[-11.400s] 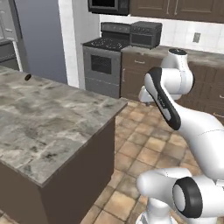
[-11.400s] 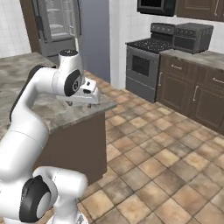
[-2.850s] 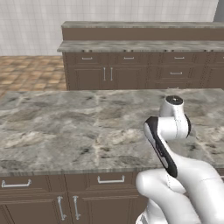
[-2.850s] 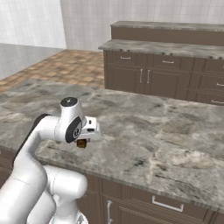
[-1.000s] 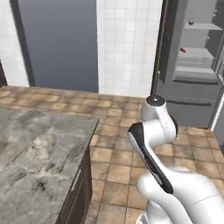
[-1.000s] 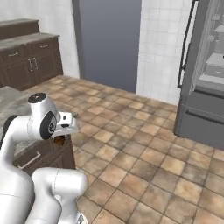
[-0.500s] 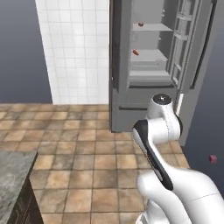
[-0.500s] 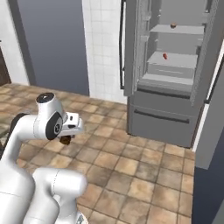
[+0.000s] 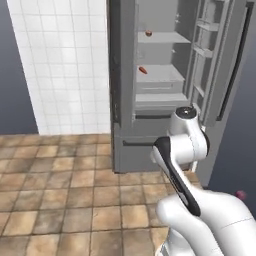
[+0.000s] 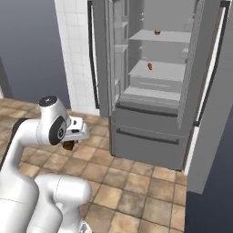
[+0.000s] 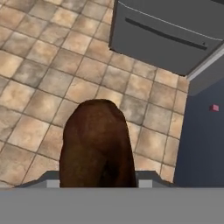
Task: Place the sweet potato in the correct fridge rack based on whether it is a fruit or vegetable. Finally, close the fridge door.
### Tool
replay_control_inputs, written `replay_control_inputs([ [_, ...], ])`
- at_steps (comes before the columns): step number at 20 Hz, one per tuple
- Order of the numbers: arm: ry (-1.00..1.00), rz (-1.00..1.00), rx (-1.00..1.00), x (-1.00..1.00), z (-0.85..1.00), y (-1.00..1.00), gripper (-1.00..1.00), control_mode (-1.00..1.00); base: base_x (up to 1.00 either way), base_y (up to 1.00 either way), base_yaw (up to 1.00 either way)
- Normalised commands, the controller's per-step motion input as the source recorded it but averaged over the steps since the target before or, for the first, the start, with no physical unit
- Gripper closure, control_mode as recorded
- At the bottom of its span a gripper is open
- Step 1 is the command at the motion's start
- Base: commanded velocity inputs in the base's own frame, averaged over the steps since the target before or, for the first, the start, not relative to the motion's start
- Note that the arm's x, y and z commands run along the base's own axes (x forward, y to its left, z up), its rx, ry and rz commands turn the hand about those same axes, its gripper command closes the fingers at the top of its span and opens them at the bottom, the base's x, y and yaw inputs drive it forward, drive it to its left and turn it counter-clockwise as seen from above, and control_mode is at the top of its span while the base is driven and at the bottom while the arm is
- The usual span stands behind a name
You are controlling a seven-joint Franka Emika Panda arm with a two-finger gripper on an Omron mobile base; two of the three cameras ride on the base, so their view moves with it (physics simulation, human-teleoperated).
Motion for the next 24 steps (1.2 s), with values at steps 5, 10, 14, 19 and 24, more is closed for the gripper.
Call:
replay_control_inputs([
  [5,0.0,0.0,0.0,0.0,0.0,0.0,1.0,1.0,1.0,-0.31,-0.33],
  [10,0.0,0.0,0.0,0.0,0.0,0.0,1.0,1.0,0.84,-0.39,-0.23],
  [14,0.0,0.0,0.0,0.0,0.0,0.0,1.0,1.0,0.67,-0.49,-0.09],
  [19,0.0,0.0,0.0,0.0,0.0,0.0,1.0,1.0,0.68,-0.34,-0.03],
  [24,0.0,0.0,0.0,0.0,0.0,0.0,1.0,1.0,0.76,-0.12,-0.01],
])
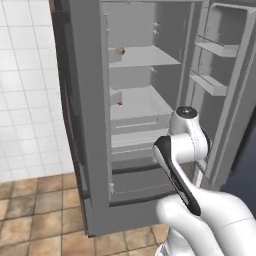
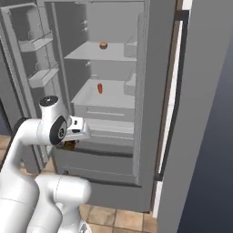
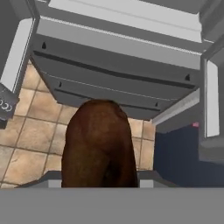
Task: Place the sweet potato in the correct fridge rack based on whether it is a fruit or vegetable. Finally, close the fridge door.
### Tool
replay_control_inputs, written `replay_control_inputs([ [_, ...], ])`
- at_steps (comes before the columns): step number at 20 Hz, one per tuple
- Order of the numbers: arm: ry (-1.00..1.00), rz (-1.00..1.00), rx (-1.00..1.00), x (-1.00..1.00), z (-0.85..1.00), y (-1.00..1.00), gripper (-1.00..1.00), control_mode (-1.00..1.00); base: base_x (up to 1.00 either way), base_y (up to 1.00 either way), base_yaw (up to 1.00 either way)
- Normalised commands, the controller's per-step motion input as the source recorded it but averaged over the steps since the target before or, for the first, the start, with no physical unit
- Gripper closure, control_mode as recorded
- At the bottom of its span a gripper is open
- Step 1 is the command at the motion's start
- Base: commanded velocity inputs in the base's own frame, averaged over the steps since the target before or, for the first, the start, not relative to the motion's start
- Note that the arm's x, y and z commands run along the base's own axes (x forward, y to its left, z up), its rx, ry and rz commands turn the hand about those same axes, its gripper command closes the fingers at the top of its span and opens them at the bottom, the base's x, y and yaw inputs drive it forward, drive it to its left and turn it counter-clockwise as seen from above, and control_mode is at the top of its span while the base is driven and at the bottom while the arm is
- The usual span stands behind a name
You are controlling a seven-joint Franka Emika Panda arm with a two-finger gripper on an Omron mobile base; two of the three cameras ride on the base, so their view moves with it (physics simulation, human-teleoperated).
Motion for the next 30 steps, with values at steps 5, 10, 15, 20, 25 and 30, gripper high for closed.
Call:
replay_control_inputs([
  [5,0.0,0.0,0.0,0.0,0.0,0.0,1.0,1.0,0.79,-0.15,-0.02],
  [10,0.0,0.0,0.0,0.0,0.0,0.0,1.0,1.0,0.73,-0.2,0.0],
  [15,0.0,0.0,0.0,0.0,0.0,0.0,1.0,1.0,0.61,-0.22,0.0],
  [20,0.0,0.0,0.0,0.0,0.0,0.0,1.0,1.0,0.56,-0.16,0.0],
  [25,0.0,0.0,0.0,0.0,0.0,0.0,1.0,1.0,0.68,-0.08,0.0],
  [30,-0.02,0.0,0.0,0.39,0.0,-0.03,1.0,-1.0,0.46,-0.05,0.0],
])
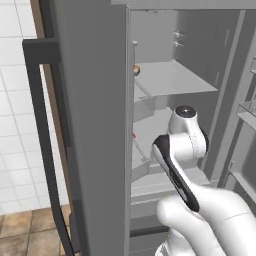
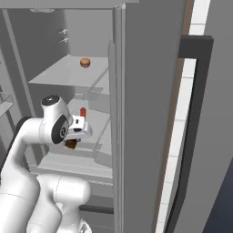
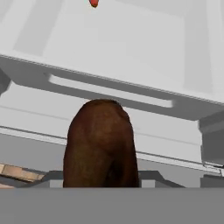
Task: Place the sweet potato in the correct fridge rack based on whether it is a fruit or vegetable. Finally, close the fridge door.
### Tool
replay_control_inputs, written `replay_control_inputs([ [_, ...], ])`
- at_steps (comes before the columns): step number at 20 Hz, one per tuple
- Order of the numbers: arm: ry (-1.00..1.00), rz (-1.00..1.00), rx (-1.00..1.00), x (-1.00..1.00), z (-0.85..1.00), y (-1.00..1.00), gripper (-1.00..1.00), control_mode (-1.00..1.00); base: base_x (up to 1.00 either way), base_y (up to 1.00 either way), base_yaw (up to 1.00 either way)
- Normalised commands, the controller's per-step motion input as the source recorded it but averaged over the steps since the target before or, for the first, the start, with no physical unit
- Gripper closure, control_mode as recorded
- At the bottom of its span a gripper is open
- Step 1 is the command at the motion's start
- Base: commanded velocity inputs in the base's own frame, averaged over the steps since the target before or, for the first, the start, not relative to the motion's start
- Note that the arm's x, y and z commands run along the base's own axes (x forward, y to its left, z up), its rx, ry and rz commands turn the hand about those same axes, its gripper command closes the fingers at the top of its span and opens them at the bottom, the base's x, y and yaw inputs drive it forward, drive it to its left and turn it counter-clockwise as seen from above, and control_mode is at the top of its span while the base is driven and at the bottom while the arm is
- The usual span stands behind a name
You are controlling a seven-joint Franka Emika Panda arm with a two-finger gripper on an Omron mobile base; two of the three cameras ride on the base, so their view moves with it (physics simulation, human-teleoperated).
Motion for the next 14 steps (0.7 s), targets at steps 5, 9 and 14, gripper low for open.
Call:
replay_control_inputs([
  [5,-0.02,0.0,0.01,1.0,-0.19,-0.16,1.0,-1.0,0.0,0.0,0.0],
  [9,0.0,0.0,0.0,1.0,-0.24,0.0,1.0,-1.0,0.0,0.0,0.0],
  [14,0.06,0.0,0.0,1.0,-0.21,-0.01,1.0,-1.0,0.0,0.0,0.0],
])
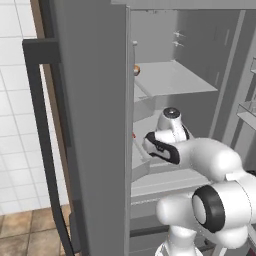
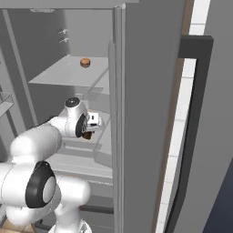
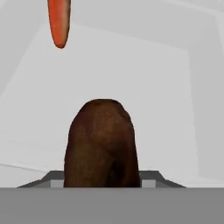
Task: Place the sweet potato in the correct fridge rack based on whether it is a fruit or vegetable. Finally, close the fridge door.
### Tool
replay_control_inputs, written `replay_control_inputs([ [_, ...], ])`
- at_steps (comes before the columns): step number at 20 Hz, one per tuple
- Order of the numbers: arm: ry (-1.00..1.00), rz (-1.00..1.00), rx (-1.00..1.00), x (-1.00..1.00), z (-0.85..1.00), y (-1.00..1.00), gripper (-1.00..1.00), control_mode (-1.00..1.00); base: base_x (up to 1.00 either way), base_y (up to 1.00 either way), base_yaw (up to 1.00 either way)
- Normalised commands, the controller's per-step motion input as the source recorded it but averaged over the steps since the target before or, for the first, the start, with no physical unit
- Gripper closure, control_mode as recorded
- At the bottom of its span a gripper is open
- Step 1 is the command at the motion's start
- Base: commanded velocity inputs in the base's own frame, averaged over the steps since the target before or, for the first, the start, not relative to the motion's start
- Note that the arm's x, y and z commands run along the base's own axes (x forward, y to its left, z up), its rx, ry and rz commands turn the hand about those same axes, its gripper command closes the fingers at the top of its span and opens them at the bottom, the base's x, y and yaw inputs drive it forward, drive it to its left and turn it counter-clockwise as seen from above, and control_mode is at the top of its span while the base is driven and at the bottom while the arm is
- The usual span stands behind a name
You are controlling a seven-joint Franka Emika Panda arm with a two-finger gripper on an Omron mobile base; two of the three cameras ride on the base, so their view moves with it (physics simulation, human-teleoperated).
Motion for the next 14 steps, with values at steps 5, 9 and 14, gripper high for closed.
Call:
replay_control_inputs([
  [5,0.14,0.0,0.0,0.57,-0.13,-0.17,1.0,-1.0,0.0,0.0,0.0],
  [9,0.08,-0.02,0.0,0.46,-0.19,0.0,1.0,-1.0,0.0,0.0,0.0],
  [14,0.08,0.0,0.0,0.63,-0.38,0.0,1.0,-1.0,0.0,0.0,0.0],
])
